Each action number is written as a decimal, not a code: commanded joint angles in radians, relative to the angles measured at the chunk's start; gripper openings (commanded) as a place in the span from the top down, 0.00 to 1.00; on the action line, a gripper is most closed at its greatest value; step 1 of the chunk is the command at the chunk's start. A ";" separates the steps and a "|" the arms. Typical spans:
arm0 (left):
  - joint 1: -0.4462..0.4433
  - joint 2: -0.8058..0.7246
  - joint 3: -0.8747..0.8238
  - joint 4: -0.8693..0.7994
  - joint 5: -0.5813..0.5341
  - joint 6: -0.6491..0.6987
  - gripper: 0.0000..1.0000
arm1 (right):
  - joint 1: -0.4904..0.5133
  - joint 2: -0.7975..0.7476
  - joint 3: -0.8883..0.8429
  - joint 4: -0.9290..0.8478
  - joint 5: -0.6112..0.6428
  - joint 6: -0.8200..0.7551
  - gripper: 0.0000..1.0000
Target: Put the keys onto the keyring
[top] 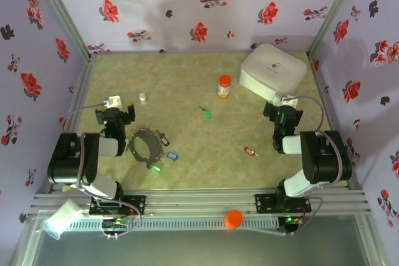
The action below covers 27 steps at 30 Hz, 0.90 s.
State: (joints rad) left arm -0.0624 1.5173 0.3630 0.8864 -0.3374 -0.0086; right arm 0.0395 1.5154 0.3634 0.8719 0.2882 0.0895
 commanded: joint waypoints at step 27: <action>-0.344 -0.452 0.312 -1.209 0.141 -0.562 0.06 | 0.256 -0.627 0.150 -1.048 -0.380 0.571 0.13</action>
State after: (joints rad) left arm -0.3580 1.0584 0.6498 -0.1387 -0.2047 -0.4526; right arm 0.2417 0.8932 0.4839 -0.0711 -0.0181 0.5907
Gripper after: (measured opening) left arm 0.940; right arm 0.873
